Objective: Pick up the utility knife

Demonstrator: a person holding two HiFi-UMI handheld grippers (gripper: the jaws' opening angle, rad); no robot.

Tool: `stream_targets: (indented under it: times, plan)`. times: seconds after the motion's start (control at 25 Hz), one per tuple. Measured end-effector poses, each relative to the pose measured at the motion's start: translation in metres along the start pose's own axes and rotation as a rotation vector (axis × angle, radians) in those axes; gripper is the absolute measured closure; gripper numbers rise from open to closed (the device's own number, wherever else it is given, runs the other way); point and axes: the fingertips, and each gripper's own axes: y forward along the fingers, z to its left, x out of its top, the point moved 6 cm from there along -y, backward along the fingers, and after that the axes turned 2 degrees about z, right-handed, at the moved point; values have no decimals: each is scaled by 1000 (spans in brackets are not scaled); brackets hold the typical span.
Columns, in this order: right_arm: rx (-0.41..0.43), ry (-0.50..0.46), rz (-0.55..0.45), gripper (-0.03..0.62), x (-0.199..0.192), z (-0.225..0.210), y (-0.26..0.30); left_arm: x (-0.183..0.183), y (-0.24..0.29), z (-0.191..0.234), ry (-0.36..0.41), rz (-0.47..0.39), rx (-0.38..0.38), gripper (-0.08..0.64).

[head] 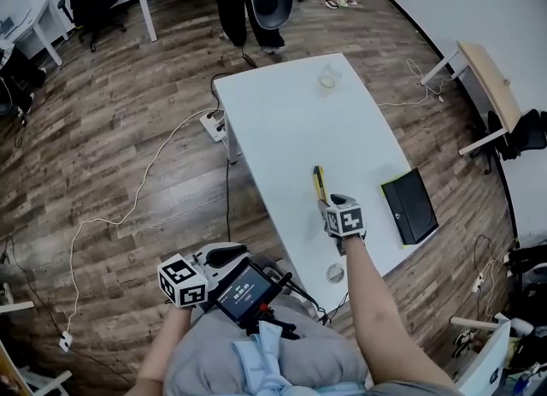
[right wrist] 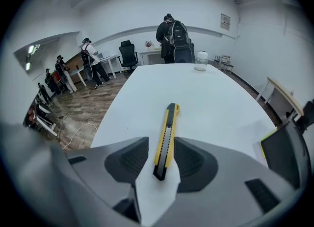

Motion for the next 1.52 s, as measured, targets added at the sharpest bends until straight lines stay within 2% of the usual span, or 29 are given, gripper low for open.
stream_targets:
  times: [0.36,0.6,1.08,1.52]
  plan:
    - [-29,-3,54,449,-3,-9,21,-5,-2,4,-17,7,28,512]
    - [-39,-17,55,449,-1,-8,29,-10,-5,6,-30,9,38,512]
    - [45,-14,72,451,1,-9,37,-13,-3,10,-37,26,37,512]
    - [20,-62,68,468,0,-3,34,-12,-5,6,-33,22,34,512]
